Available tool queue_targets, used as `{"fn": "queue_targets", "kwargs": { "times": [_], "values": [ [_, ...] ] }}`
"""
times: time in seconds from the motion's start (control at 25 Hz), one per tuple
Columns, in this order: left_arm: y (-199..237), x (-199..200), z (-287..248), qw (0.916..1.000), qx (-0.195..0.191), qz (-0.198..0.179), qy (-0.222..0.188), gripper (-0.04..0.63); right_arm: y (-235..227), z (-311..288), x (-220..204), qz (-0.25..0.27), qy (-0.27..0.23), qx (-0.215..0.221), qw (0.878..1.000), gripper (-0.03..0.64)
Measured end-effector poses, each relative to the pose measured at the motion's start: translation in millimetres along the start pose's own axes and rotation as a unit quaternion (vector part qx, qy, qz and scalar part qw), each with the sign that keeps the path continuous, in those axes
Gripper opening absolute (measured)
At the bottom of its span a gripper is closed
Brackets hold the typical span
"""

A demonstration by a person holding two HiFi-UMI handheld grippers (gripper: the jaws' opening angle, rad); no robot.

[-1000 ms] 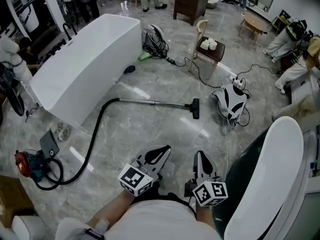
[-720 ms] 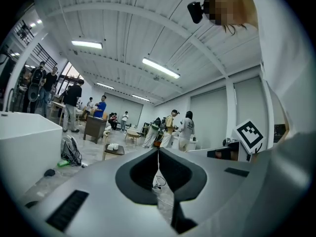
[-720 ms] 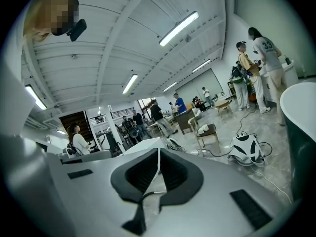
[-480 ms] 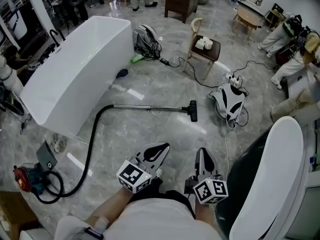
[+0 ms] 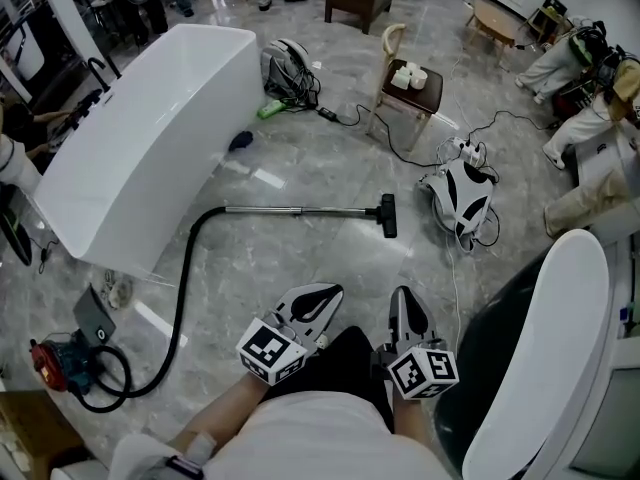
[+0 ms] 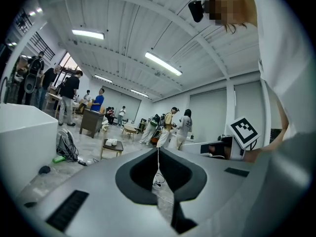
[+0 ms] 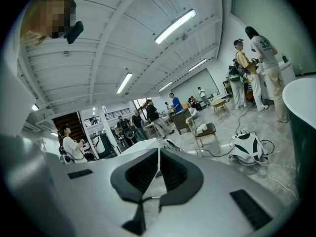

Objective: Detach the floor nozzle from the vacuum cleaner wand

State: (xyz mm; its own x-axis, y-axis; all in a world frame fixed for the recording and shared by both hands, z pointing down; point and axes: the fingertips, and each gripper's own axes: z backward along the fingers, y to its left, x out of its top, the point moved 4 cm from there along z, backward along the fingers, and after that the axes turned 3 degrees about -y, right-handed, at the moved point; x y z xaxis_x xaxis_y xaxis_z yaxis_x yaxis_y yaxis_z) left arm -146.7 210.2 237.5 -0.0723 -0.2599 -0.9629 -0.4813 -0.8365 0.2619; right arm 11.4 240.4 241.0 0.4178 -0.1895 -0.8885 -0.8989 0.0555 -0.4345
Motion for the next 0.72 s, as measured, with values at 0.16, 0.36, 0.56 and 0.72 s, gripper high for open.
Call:
{"fn": "queue_targets", "kwargs": {
  "times": [0.16,0.36,0.56,0.72],
  "values": [
    [13.4,1.4,0.7,0.9999,0.013,0.009,0.001,0.014,-3.2,-15.6,7.9,0.007,0.004,-0.005,1.0,0.021],
    [31.6,0.8,-13.9,0.9994,0.033,-0.008,0.008,0.014,-12.5,-38.7,7.4,-0.002,0.013,-0.004,1.0,0.021],
    [44.6,8.6,-46.5,0.9996,0.029,0.004,0.001,0.014,-30.0,-66.4,16.0,-0.006,0.026,0.002,1.0,0.021],
    [60.7,12.6,-78.7,0.9993,0.035,0.007,0.002,0.014,-52.3,-94.8,33.1,-0.001,0.025,0.01,1.0,0.021]
  ]
}}
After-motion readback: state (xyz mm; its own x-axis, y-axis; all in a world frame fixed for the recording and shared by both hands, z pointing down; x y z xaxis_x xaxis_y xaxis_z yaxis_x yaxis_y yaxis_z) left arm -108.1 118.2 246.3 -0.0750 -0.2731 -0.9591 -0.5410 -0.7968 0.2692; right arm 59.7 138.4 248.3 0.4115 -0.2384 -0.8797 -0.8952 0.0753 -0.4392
